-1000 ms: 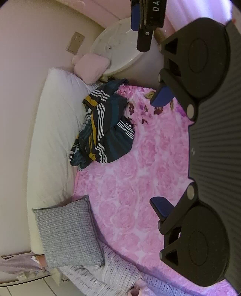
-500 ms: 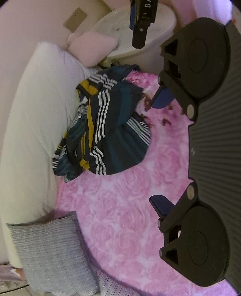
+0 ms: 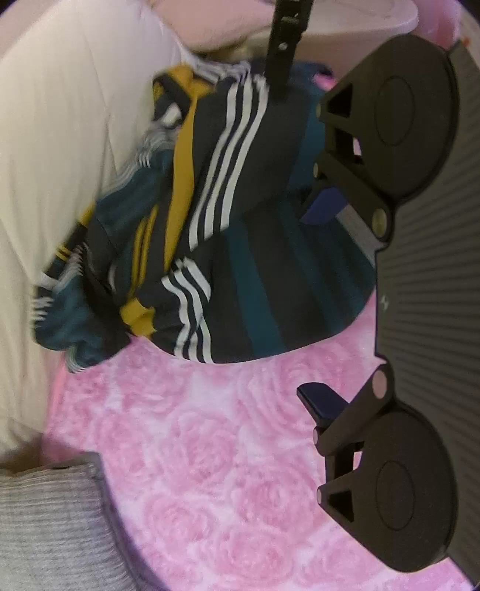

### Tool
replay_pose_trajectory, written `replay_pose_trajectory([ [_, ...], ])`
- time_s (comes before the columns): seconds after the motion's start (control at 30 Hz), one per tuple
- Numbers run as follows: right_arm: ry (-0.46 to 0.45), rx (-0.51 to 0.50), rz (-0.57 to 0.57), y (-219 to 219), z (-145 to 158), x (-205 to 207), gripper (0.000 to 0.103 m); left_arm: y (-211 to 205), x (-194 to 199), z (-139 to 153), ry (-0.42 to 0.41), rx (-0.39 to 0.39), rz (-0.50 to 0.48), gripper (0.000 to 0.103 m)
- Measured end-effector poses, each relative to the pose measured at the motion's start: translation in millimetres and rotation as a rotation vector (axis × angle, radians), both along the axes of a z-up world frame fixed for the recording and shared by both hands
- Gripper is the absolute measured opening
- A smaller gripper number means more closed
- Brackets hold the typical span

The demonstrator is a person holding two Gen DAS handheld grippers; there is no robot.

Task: Fold large clothes
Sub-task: 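Grasp the striped sweater with the left gripper while the right gripper also grasps it, then lift the sweater with both grippers and carry it to the open bed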

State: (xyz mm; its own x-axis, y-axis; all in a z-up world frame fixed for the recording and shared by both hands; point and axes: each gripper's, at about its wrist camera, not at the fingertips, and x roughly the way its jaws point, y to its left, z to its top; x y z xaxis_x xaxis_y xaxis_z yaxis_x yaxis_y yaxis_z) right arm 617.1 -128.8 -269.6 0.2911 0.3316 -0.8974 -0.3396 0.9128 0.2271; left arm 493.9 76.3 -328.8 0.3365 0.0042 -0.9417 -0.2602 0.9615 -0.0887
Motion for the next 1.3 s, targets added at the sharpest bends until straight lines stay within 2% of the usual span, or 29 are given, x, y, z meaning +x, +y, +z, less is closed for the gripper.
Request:
replay_pose_trajectory([
  [0.17, 0.04, -0.004, 0.009, 7.1, -32.6, 16.0, 0.068, 17.8, 22.7, -45.6, 0.042, -0.022, 0.037, 0.09],
  [0.23, 0.047, -0.005, 0.004, 8.2, -41.3, 19.3, 0.068, 24.4, 26.1, -60.1, 0.052, -0.057, 0.064, 0.089],
  [0.33, 0.058, 0.004, 0.002, 8.7, -50.2, 24.3, 0.068, 31.9, 27.3, -76.0, 0.058, -0.142, 0.123, 0.083],
  [0.37, 0.057, 0.008, 0.003, 9.1, -51.2, 24.7, 0.068, 32.2, 27.8, -79.8, 0.058, -0.162, 0.138, 0.078],
  [0.4, 0.053, 0.011, 0.008, 10.2, -51.9, 25.1, 0.065, 31.9, 28.4, -82.8, 0.053, -0.179, 0.145, 0.068],
  [0.43, 0.048, 0.012, 0.017, 11.4, -51.9, 24.9, 0.062, 30.0, 29.6, -84.3, 0.047, -0.192, 0.145, 0.063],
  [0.47, 0.04, 0.019, 0.035, 13.4, -51.5, 24.7, 0.053, 27.5, 31.4, -84.3, 0.04, -0.188, 0.141, 0.059],
  [0.5, 0.035, 0.025, 0.051, 14.7, -50.9, 24.2, 0.041, 24.7, 33.2, -83.6, 0.032, -0.181, 0.13, 0.048],
  [0.53, 0.037, 0.034, 0.065, 16.3, -50.4, 23.8, 0.035, 23.0, 34.1, -82.1, 0.023, -0.183, 0.118, 0.041],
  [0.57, 0.041, 0.045, 0.076, 18.8, -49.6, 23.4, 0.021, 21.6, 34.5, -79.1, 0.011, -0.184, 0.107, 0.022],
  [0.6, 0.036, 0.047, 0.08, 21.8, -47.4, 22.1, 0.016, 20.4, 34.2, -75.2, -0.001, -0.192, 0.095, 0.014],
  [0.63, 0.027, 0.045, 0.089, 24.8, -43.8, 20.1, 0.014, 18.9, 33.5, -70.8, -0.01, -0.197, 0.087, 0.014],
  [0.77, -0.058, 0.067, 0.169, 35.7, -11.1, 1.4, 0.009, 8.1, 19.1, -40.0, -0.051, -0.103, 0.028, 0.012],
  [0.8, -0.081, 0.079, 0.19, 39.7, 0.5, -5.0, 0.006, 8.3, 11.5, -28.6, -0.074, -0.109, 0.029, 0.012],
  [0.97, -0.198, 0.153, 0.309, 64.5, 67.7, -45.5, 0.005, 13.4, -34.4, 36.0, -0.178, -0.111, 0.06, 0.011],
  [1.03, -0.235, 0.211, 0.371, 75.5, 96.9, -69.1, 0.004, 18.4, -58.8, 60.1, -0.215, -0.108, 0.093, 0.011],
  [1.17, -0.282, 0.323, 0.534, 104.0, 147.4, -130.0, 0.004, 34.2, -138.4, 113.8, -0.297, -0.086, 0.211, 0.011],
  [1.3, -0.286, 0.466, 0.694, 131.8, 195.0, -204.5, 0.004, 52.7, -251.9, 176.7, -0.4, -0.028, 0.383, 0.011],
])
